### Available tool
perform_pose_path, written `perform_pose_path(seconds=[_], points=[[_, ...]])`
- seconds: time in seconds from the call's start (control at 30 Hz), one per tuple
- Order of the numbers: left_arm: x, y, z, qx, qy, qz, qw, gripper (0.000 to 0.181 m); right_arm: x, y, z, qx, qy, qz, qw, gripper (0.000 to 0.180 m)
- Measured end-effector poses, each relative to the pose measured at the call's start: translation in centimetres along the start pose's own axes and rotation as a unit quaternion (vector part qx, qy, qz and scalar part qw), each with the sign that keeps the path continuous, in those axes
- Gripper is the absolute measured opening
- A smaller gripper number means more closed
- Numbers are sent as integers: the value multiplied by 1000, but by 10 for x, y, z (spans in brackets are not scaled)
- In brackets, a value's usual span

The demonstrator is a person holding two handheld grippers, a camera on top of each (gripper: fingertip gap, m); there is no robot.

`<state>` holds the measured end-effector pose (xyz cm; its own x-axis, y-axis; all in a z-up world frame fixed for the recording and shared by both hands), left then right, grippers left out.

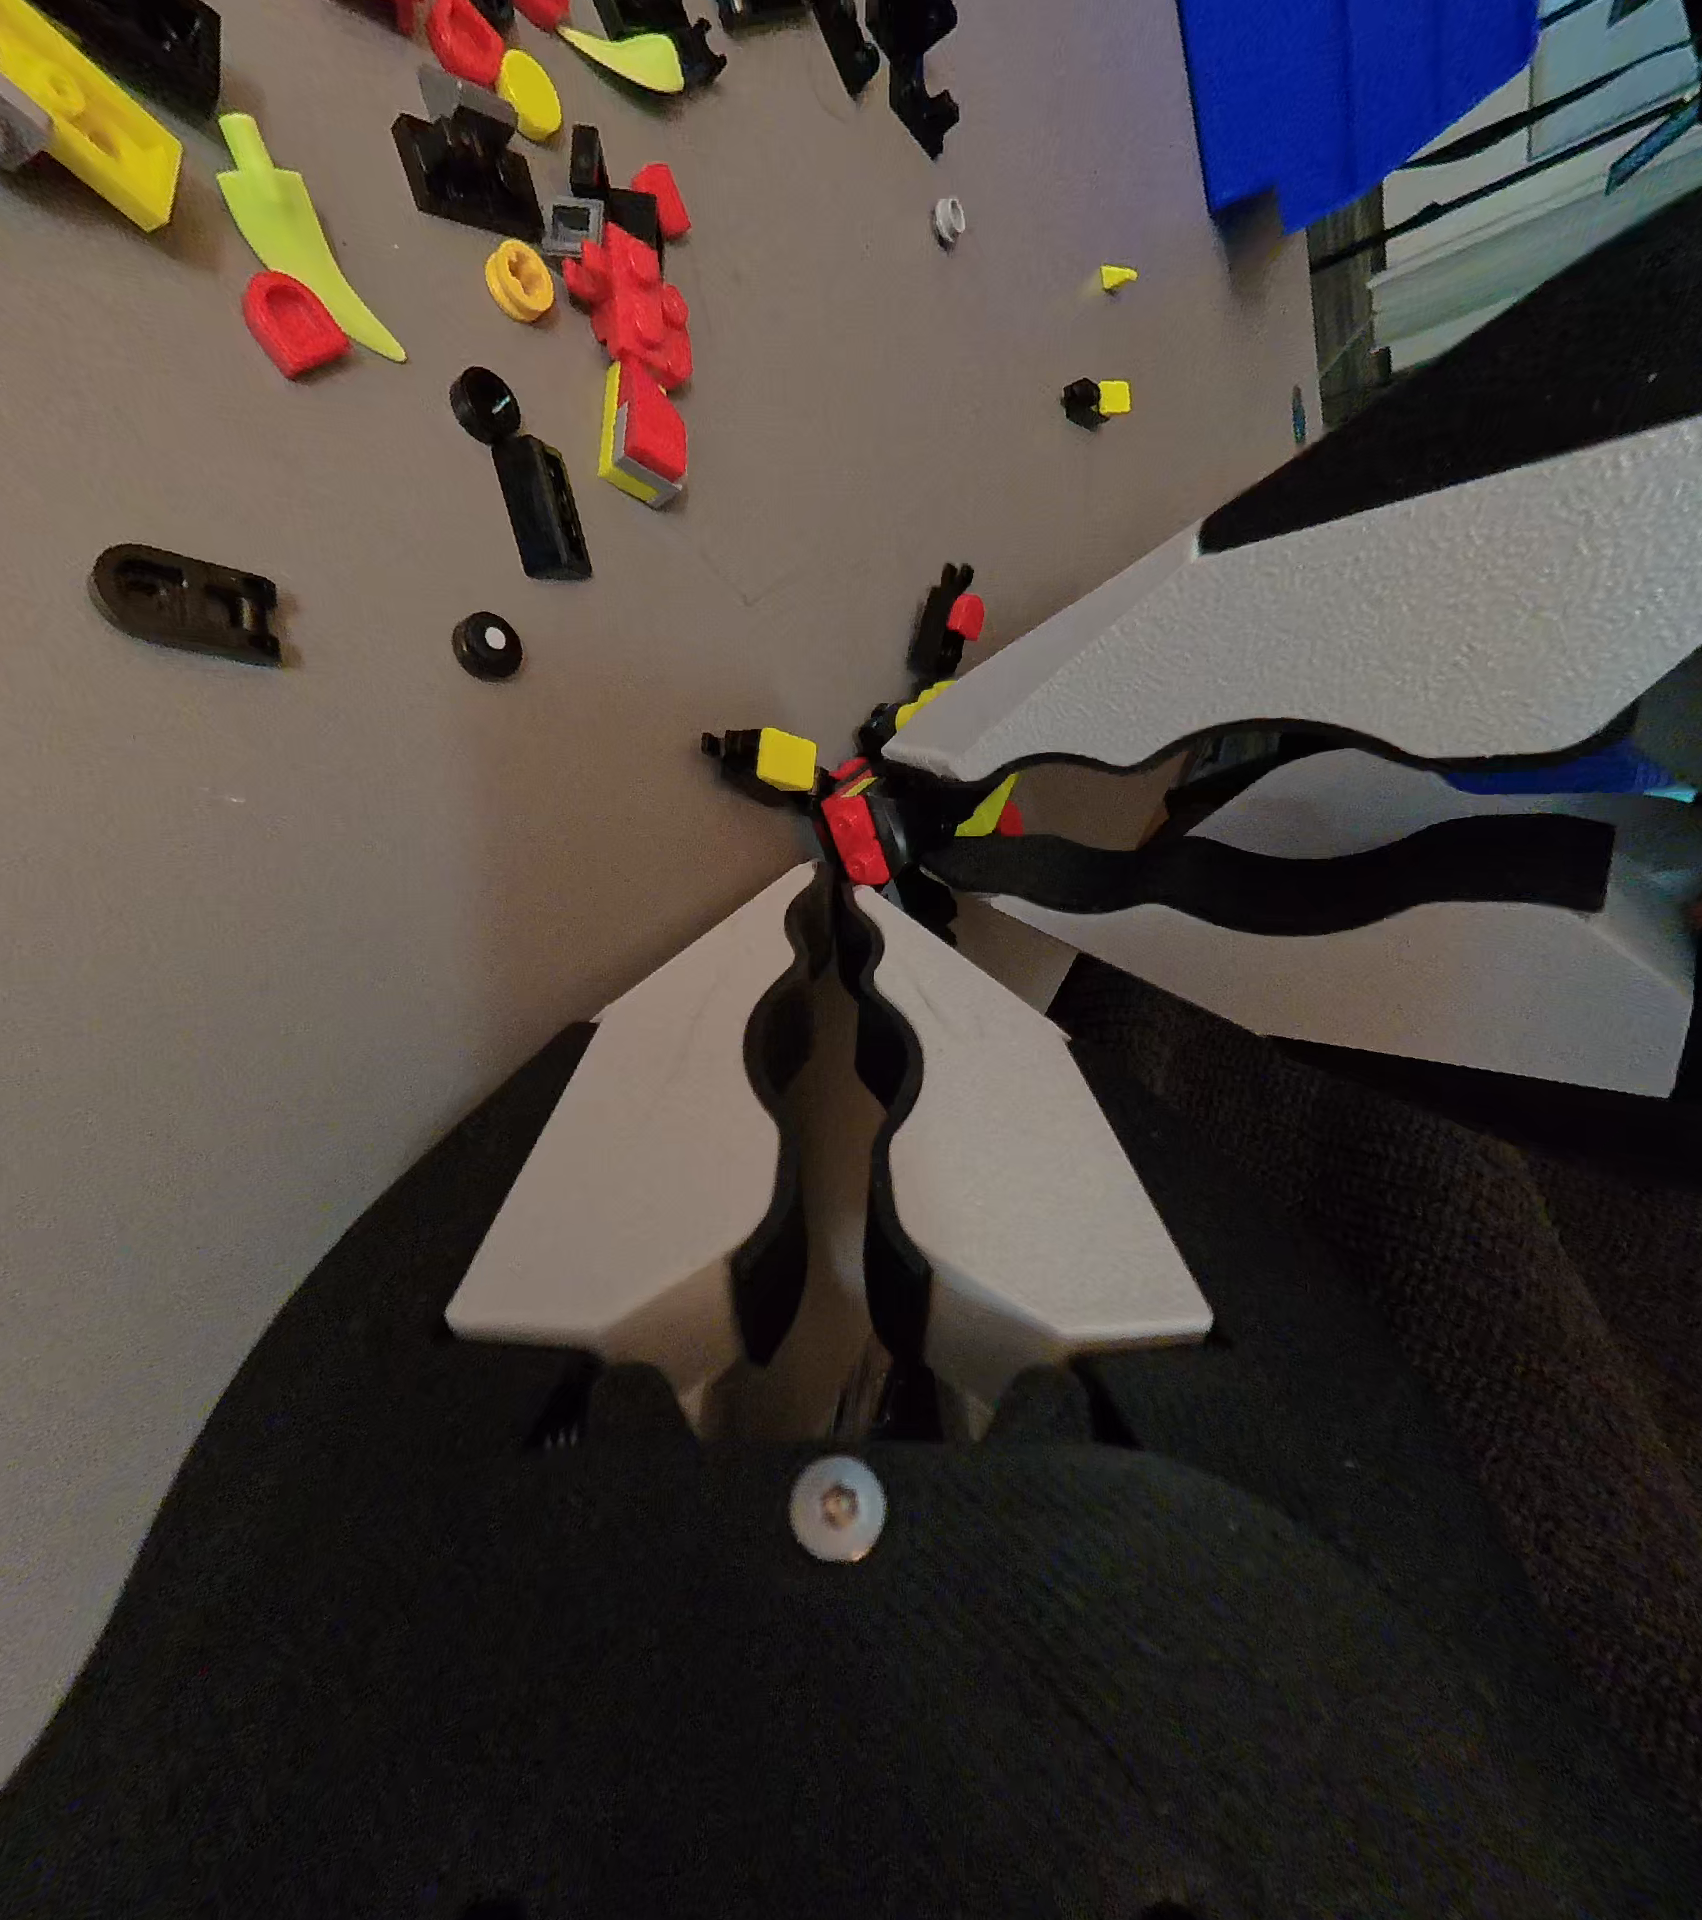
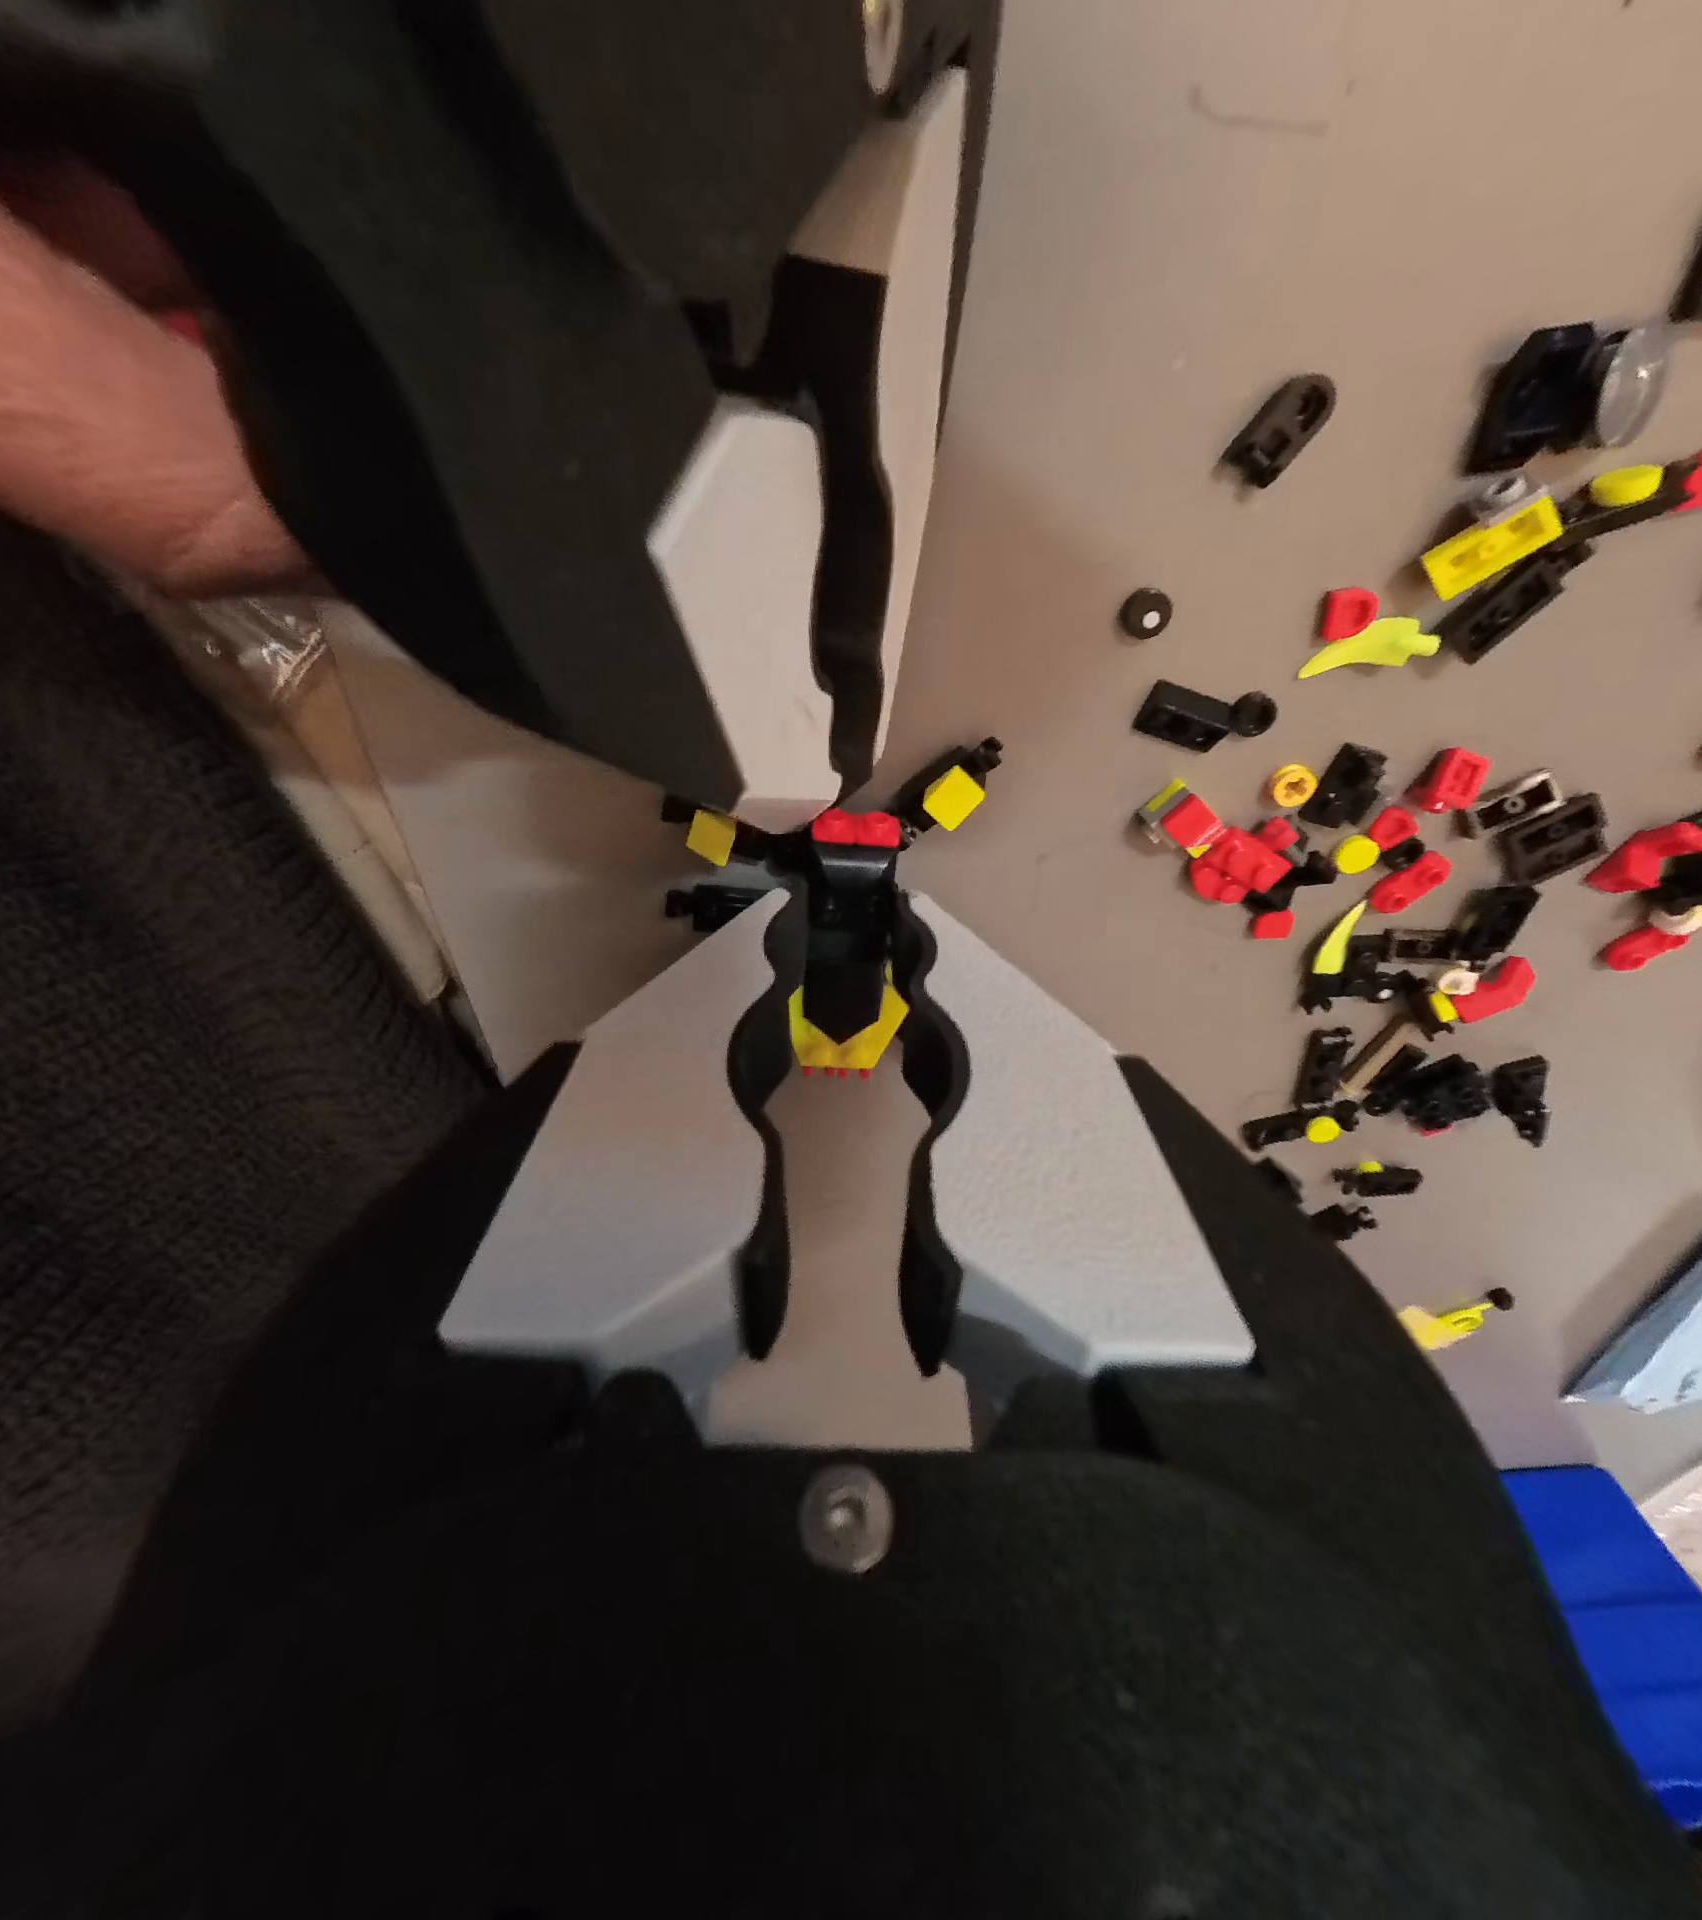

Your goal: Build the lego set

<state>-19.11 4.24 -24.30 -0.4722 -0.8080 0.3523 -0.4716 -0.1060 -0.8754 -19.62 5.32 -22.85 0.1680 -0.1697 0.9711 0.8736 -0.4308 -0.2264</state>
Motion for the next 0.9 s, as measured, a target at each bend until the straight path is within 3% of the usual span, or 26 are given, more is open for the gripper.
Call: perform_pose_path(seconds=[0.43, 0.63, 0.9], points=[[0, 0, 0, 0, 0, 1, 1000, 0, 0, -2, 0, 31, -35, -35, 998, 13], [-1, -1, 1, 1, 1, 3, 1000, 0, 0, -1, 1, 76, -12, 1, 997, 14], [2, -4, -3, 0, -9, 13, 1000, 0, 1, -5, 1, 45, -17, -41, 998, 14]])
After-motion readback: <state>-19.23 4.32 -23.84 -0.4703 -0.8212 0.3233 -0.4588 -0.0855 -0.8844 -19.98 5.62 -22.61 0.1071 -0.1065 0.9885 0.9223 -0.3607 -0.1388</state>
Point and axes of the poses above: each gripper's, where its closed fingertips meet, x back along the fingers, z out of its underside, y = z × x across the jaws, the point moved 1 cm from there along x, back along the fingers, and after that the axes turned 13 degrees about z, right-handed, at the moved point
